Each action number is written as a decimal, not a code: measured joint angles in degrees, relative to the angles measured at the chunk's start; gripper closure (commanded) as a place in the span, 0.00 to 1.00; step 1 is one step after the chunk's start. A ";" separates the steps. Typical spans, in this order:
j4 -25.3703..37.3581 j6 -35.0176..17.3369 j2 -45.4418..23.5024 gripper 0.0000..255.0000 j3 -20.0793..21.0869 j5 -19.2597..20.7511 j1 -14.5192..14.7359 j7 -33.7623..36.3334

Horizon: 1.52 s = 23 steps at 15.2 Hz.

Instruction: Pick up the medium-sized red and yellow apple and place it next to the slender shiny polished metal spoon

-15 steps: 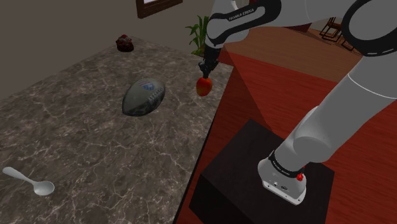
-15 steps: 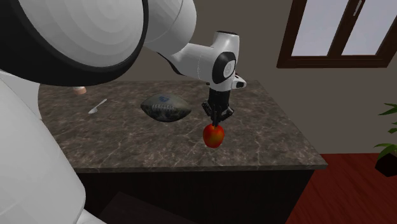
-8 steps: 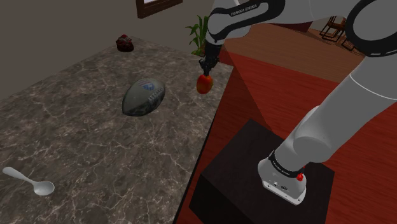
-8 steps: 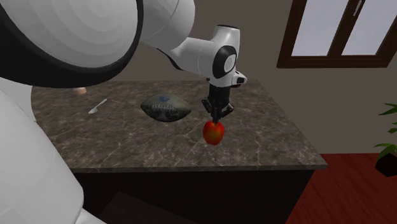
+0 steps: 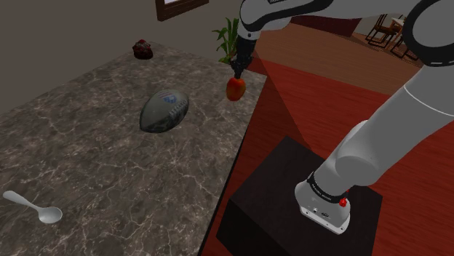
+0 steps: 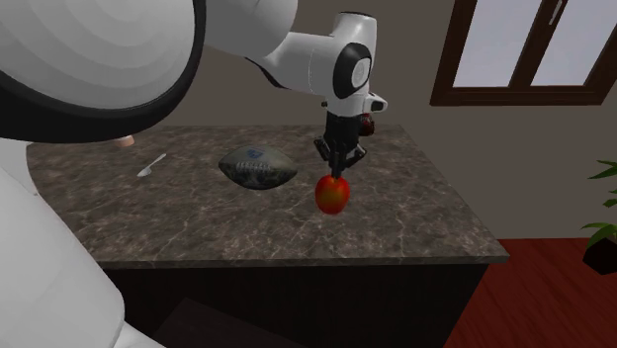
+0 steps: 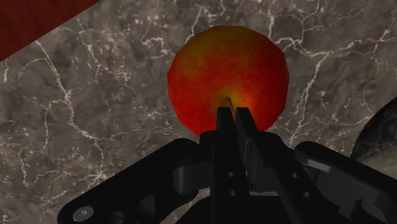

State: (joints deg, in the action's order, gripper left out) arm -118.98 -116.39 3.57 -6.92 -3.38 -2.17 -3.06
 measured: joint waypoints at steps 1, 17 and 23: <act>0.66 0.75 0.10 1.00 0.05 0.03 0.04 0.14; 11.20 12.89 1.74 1.00 0.14 0.47 0.07 1.05; 15.92 17.57 1.70 1.00 0.10 0.51 0.05 1.24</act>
State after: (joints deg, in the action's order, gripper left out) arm -103.06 -98.81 5.27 -6.81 -2.88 -2.12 -1.82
